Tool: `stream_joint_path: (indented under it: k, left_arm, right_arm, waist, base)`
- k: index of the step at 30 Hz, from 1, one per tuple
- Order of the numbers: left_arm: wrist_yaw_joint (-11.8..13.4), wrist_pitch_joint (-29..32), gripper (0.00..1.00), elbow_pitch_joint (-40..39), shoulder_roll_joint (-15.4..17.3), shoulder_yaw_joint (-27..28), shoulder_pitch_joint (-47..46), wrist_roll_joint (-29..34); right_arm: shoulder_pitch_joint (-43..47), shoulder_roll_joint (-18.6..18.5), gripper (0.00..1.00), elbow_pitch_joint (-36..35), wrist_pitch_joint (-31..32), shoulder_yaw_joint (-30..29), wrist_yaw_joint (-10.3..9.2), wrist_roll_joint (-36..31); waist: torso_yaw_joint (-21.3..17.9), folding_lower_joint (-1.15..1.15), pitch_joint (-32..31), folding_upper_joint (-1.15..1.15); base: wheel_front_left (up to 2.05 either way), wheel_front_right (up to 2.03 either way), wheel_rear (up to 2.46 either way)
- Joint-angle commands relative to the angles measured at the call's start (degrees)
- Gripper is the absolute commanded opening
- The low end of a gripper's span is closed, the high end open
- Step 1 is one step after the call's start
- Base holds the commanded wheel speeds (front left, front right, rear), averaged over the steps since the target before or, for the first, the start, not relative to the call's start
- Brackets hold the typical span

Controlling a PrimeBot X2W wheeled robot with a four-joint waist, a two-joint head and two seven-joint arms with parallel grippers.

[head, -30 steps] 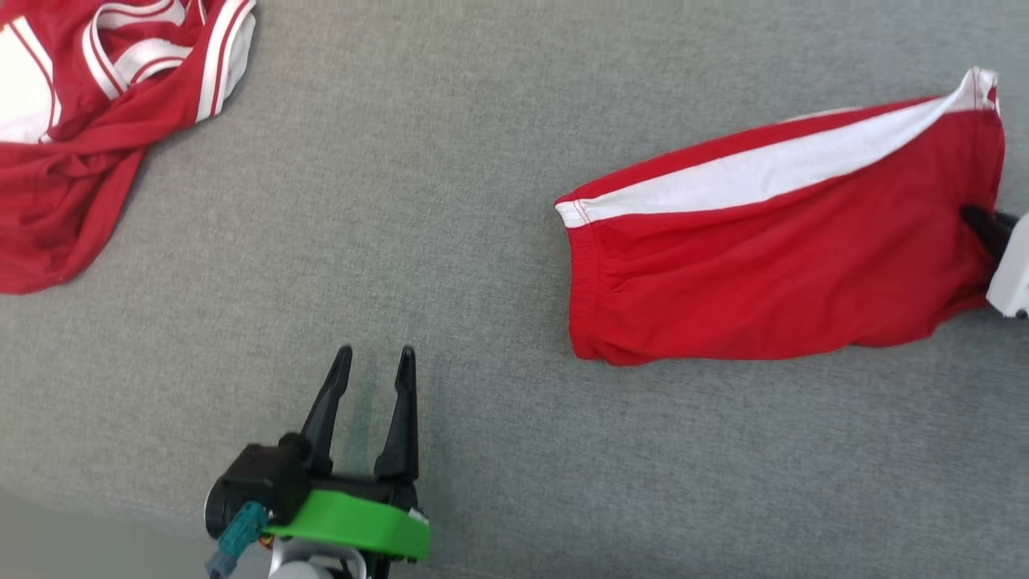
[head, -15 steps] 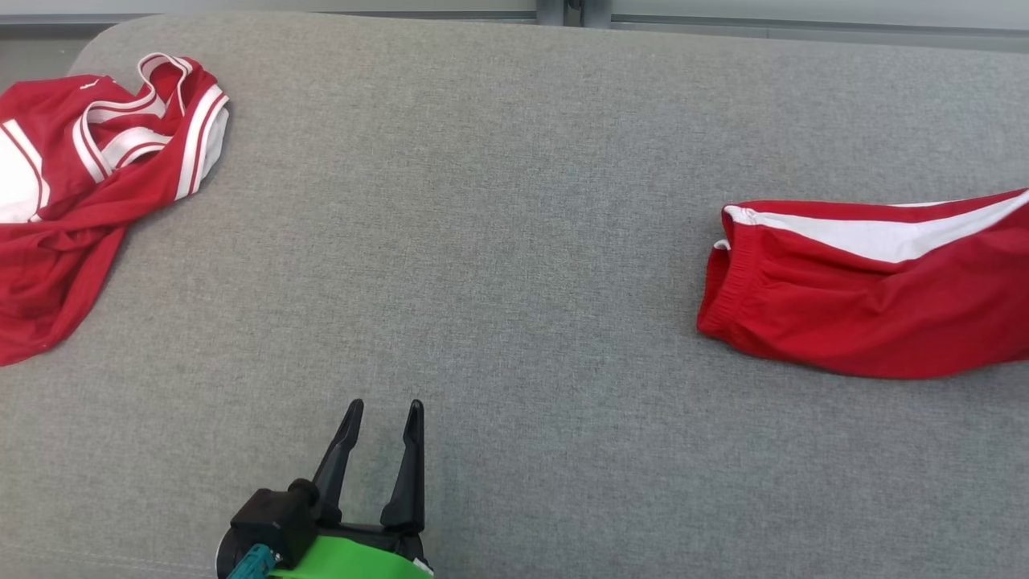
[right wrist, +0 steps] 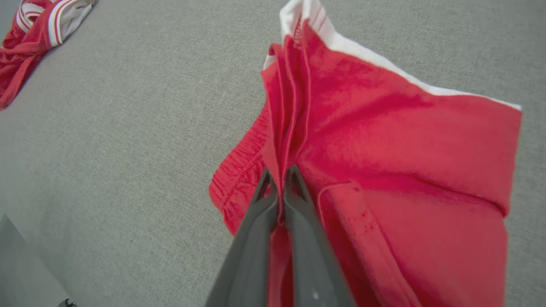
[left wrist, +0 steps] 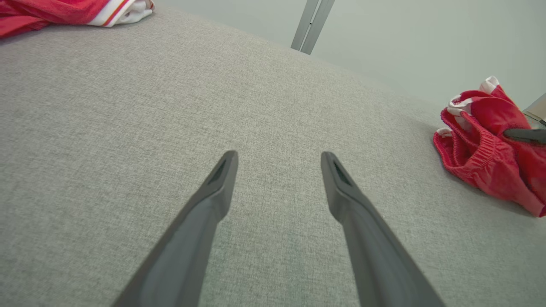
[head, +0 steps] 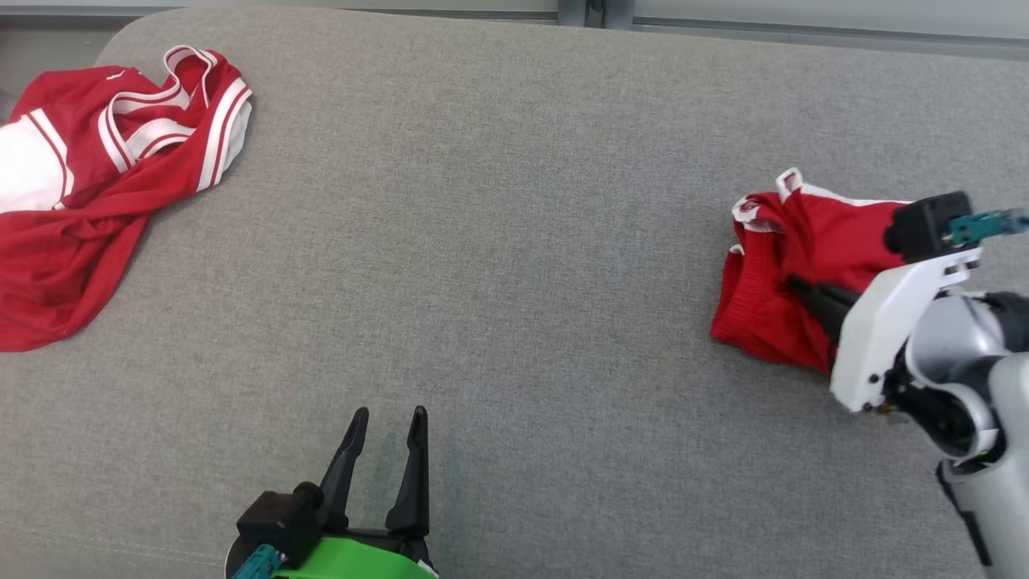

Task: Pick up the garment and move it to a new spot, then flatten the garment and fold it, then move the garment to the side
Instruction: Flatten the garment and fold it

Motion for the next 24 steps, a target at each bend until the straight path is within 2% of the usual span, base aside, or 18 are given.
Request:
stream_joint_path:
  k: [1, 11, 12, 13, 14, 20, 24]
  left_arm:
    - [0.1, 0.0, 1.0, 0.4, 0.1, 0.1, -0.8, -0.1]
    - [-0.3, 0.0, 1.0, 1.6, 0.1, 0.3, -0.4, 0.1]
    - [-0.3, 0.0, 1.0, 1.7, 0.1, 0.1, -0.4, 0.1]
    - [-0.2, 0.0, 1.0, 1.8, 0.1, 0.0, -0.4, 0.1]
    - [-0.1, 0.0, 1.0, 1.9, 0.1, -0.1, -0.3, 0.0]
    - [-0.2, 0.0, 1.0, 2.6, 0.1, 0.8, 2.1, 1.0]
    - [-0.3, 0.0, 1.0, 2.6, 0.1, 2.5, 4.1, 1.9]
  right_arm:
    - [0.6, 0.4, 0.0, 0.8, -0.7, 0.8, 0.02, -0.9]
    - [-2.4, 5.3, 0.0, 7.6, -7.0, 2.7, 0.02, -5.6]
    - [-2.7, 5.7, 0.22, 7.9, -7.8, 3.0, 0.02, -6.0]
    - [-2.8, 6.2, 0.64, 8.5, -8.4, 3.9, 0.02, -6.0]
    - [-2.6, 6.8, 1.0, 8.9, -8.7, 4.4, 0.02, -5.5]
    - [1.1, 8.9, 1.0, 6.0, -16.3, 3.9, 0.02, -1.8]
    - [6.5, 6.9, 1.0, 1.7, -24.0, 1.8, 0.02, -4.3]
  waist:
    - [0.0, 0.0, -0.3, 0.0]
    - [-1.0, 0.0, -1.0, 0.0]
    - [-1.1, 0.0, -1.2, 0.0]
    - [-1.2, 0.0, -1.5, 0.0]
    - [-1.3, 0.0, -1.8, 0.0]
    - [-2.4, 0.0, -5.2, 0.0]
    - [-4.0, 0.0, -8.3, 0.0]
  base:
    - [0.0, 0.0, 0.0]
    - [0.0, 0.0, 0.0]
    - [0.0, 0.0, 0.0]
    - [0.0, 0.0, 0.0]
    - [0.0, 0.0, 0.0]
    - [0.0, 0.0, 0.0]
    - [0.0, 0.0, 0.0]
